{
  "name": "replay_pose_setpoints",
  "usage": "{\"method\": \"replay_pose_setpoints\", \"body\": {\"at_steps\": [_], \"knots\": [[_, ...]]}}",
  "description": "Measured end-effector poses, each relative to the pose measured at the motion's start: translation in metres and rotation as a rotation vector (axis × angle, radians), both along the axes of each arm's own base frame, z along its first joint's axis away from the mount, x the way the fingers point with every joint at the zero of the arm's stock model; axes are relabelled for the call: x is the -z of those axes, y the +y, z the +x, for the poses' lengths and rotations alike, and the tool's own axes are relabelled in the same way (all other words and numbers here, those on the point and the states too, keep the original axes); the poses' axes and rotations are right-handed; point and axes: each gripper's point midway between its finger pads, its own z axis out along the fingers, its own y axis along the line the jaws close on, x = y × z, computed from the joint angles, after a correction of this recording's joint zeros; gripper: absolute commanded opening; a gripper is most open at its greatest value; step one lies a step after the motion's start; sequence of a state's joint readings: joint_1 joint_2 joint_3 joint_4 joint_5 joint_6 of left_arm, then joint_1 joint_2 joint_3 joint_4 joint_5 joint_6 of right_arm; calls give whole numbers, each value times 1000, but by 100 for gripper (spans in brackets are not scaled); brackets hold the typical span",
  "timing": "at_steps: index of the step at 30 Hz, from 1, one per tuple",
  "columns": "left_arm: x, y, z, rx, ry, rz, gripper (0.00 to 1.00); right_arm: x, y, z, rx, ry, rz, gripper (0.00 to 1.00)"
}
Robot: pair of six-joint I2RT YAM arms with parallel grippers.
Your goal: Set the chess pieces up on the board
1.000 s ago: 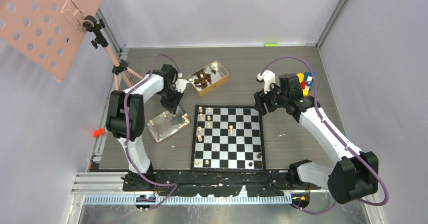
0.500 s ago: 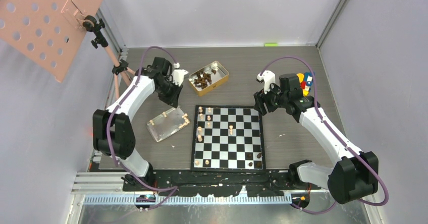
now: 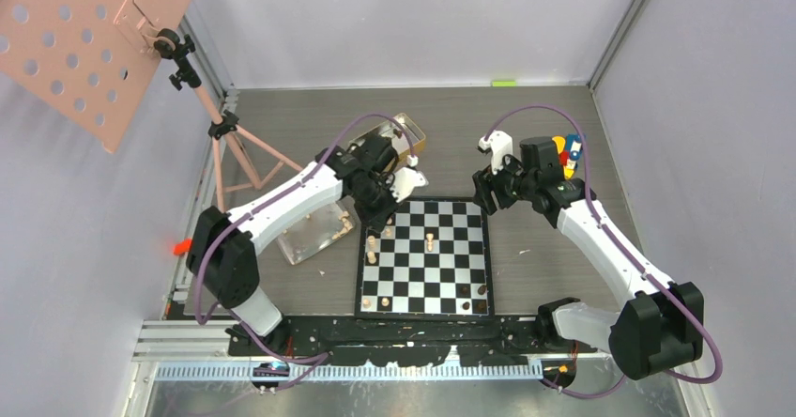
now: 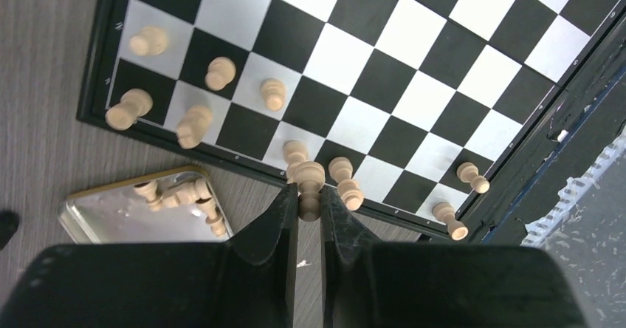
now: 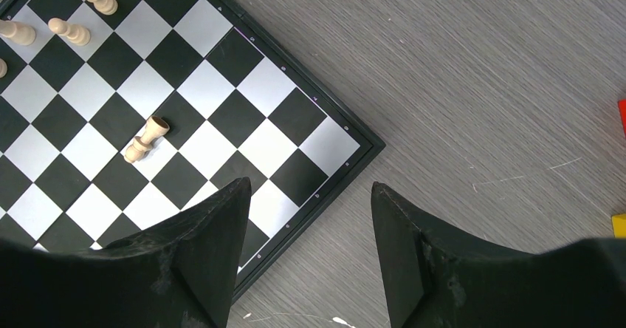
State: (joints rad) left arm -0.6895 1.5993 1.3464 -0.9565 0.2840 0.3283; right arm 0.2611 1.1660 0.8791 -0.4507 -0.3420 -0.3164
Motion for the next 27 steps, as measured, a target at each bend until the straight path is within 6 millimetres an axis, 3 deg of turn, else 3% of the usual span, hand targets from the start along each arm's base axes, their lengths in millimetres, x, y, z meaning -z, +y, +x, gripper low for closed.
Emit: {"method": "replay_pose_setpoints", "body": {"at_steps": [6,13,27], "knots": [[23,-17,-15,92,24,70,1,0,-3,1,8,0,0,67],[50,-24,-23,134,58,138,2,0,-3,1,10,0,0,67],[64,-26,-14,127,42,168,3,0,-3,1,10,0,0,67]]}}
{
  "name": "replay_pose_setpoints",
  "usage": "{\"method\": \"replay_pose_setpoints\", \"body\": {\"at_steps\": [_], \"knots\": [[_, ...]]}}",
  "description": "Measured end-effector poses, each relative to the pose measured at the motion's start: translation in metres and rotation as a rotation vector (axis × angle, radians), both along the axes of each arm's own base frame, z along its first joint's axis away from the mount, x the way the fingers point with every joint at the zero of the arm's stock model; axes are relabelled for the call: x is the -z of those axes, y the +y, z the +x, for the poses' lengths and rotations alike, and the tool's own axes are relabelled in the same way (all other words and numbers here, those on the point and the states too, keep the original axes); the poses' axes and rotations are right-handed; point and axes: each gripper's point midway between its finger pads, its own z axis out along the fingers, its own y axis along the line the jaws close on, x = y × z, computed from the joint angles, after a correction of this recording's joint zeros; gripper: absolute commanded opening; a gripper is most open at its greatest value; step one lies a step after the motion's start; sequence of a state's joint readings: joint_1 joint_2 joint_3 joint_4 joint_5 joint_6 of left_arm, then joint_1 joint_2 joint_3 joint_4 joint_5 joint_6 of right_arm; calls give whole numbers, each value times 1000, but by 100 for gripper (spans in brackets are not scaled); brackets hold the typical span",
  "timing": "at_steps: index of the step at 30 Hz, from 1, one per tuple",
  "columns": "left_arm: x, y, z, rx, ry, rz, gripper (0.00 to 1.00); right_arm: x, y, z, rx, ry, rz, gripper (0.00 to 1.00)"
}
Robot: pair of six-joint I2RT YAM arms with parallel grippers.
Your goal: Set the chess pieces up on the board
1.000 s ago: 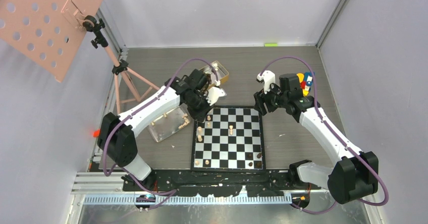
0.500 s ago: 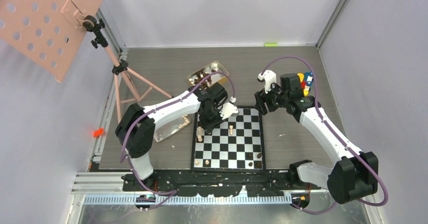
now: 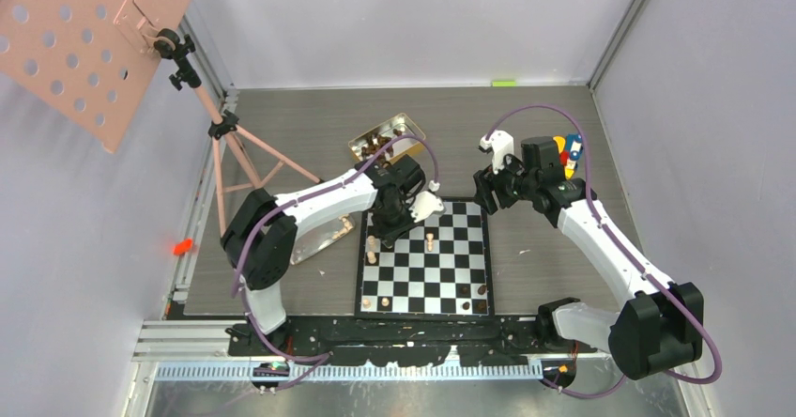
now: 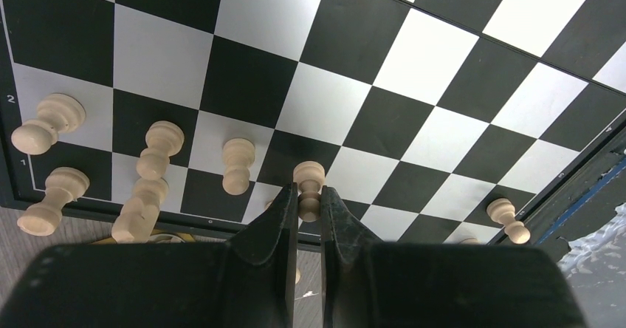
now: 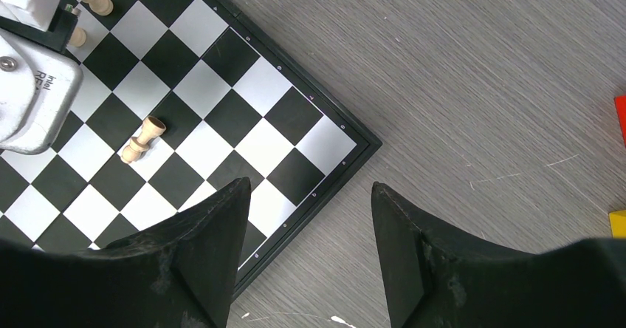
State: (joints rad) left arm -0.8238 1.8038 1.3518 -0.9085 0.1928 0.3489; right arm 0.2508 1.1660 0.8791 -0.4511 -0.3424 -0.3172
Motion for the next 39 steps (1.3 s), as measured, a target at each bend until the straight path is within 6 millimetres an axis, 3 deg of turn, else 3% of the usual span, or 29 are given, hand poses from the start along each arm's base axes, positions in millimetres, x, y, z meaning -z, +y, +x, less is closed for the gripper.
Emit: {"method": "replay_pose_setpoints", "body": {"at_steps": [14,20,24,28,31,39], "knots": [[9,2,-1,-1,8,13,7,0,-1,0,2,-1,-1,67],[11,3,-2,-2,10,20,20,0,-1,0,1,-1,-2,67],[12,4,0,-4,2,26,37,0,-1,0,1,-1,-1,67],[10,5,1,-5,-6,26,45,4,3,-1,-10,20,12,67],[1,4,2,-7,-27,8,47,10,7,-3,-23,51,29,66],[-52,8,5,-14,-152,-111,56,11,34,-18,-99,106,112,67]]}}
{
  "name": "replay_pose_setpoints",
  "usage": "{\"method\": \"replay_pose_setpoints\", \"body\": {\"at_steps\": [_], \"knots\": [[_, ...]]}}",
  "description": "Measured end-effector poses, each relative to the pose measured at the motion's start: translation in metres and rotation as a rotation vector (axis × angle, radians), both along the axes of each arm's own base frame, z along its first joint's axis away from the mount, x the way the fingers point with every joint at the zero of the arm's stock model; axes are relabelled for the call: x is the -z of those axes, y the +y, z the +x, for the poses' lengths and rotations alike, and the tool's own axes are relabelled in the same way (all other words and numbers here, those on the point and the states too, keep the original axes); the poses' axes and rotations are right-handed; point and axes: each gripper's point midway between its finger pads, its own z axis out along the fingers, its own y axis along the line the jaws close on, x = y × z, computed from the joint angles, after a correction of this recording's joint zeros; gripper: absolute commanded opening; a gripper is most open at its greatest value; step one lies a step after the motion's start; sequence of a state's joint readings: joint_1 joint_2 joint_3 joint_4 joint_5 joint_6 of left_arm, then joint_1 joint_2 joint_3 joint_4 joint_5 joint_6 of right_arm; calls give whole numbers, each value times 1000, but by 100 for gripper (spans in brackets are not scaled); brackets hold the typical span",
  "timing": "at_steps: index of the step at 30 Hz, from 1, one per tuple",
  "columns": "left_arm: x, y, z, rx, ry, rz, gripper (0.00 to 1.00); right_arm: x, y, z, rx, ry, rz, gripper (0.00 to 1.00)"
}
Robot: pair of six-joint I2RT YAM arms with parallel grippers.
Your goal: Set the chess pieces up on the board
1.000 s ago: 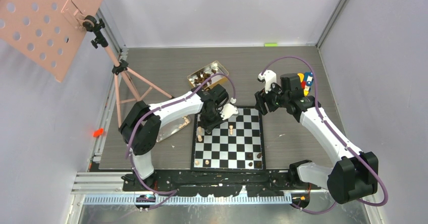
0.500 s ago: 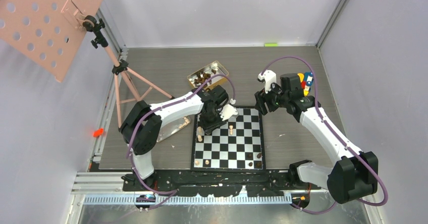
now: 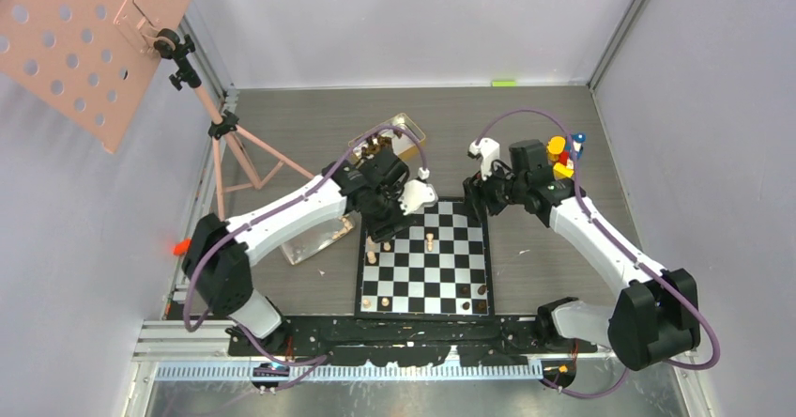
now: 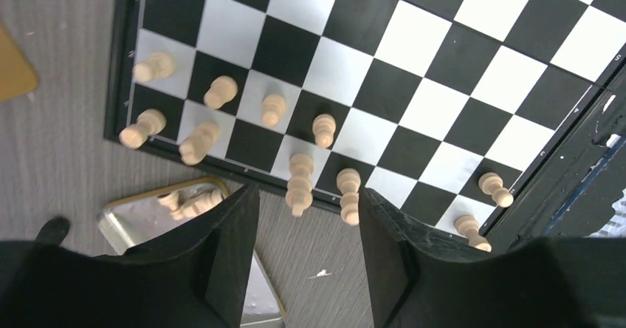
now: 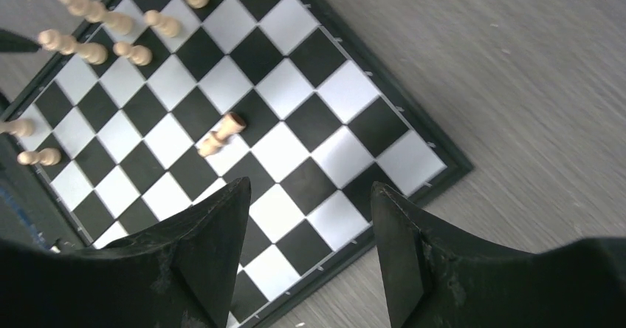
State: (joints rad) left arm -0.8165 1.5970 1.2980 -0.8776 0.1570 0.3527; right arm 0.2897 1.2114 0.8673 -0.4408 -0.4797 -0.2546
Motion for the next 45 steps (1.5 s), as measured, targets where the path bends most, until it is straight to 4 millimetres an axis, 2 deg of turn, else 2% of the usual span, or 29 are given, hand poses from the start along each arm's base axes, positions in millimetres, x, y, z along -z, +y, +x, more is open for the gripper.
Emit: {"method": "replay_pose_setpoints", "body": {"at_steps": [4,9,13,17,24,29,37,45], "knots": [[-19,15,6,-38,-55,-41,64,10,25,-15,-77,39,13,69],[-36,46,26,-151,-117,-74,73,36,50,-32,-143,119,-13,70],[-45,69,38,-234,-165,-93,76,55,62,-43,-163,169,-50,70],[-47,80,42,-271,-189,-102,76,72,73,-52,-183,206,-91,69],[-36,86,41,-286,-175,-88,76,94,82,-65,-203,249,-160,65],[-36,87,42,-289,-176,-88,76,95,89,-60,-198,221,-190,60],[-37,87,42,-290,-176,-89,76,98,85,-49,-159,182,-249,40],[-37,88,42,-291,-176,-88,76,99,76,-41,-137,154,-310,26]]}}
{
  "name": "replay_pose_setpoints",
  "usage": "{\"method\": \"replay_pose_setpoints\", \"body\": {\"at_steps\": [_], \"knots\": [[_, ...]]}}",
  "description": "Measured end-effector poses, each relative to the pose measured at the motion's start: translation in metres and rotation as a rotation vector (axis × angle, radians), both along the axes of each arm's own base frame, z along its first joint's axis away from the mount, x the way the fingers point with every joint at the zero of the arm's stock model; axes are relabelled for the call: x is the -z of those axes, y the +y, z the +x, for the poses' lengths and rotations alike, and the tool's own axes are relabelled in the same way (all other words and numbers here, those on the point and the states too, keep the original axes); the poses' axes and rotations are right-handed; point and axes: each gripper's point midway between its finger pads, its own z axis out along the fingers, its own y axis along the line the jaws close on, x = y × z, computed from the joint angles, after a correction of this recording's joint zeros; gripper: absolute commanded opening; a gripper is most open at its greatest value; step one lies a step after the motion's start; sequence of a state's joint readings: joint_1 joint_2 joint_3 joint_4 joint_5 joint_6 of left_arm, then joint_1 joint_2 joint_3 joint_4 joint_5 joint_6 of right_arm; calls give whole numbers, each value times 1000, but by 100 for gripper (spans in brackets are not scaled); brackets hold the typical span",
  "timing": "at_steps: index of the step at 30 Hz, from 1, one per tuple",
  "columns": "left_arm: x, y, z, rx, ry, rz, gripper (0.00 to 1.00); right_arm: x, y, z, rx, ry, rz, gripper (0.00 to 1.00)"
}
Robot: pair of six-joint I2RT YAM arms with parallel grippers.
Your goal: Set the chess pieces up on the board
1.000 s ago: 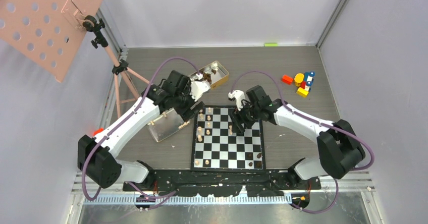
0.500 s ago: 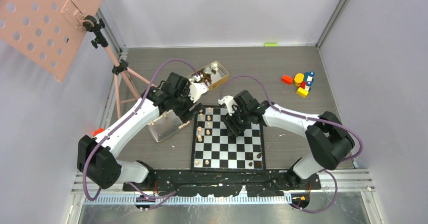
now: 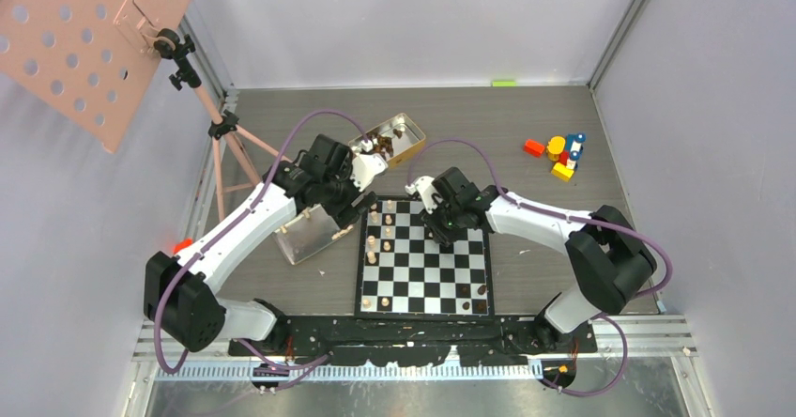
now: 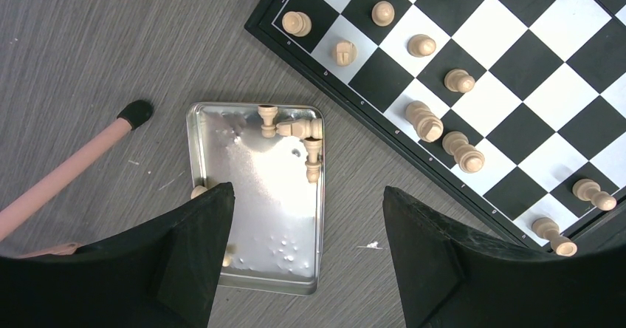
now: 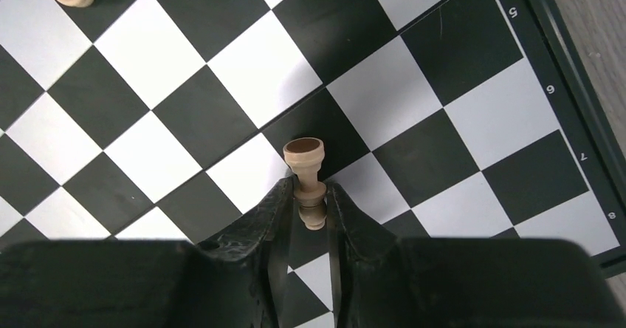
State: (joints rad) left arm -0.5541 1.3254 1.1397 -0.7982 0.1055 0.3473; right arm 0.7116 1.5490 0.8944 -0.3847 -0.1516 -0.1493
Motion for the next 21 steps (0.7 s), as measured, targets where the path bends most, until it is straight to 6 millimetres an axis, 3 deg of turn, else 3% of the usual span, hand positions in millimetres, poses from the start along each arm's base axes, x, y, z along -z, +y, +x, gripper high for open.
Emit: {"method": "replay_pose_setpoints", "body": {"at_steps": [7,14,17,21], "knots": [[0,0,0,0,-2,-1,77,-5,-12,-4,-92,-1,-84,18],[-11,5,4,-29,-35,-29,77,-39,-28,-7,-278,29,-238,18],[-17,9,8,-60,-55,-48,77,-46,-38,-14,-360,55,-329,18],[-20,15,13,-91,-67,-59,77,-38,-56,-35,-479,136,-505,19]]}}
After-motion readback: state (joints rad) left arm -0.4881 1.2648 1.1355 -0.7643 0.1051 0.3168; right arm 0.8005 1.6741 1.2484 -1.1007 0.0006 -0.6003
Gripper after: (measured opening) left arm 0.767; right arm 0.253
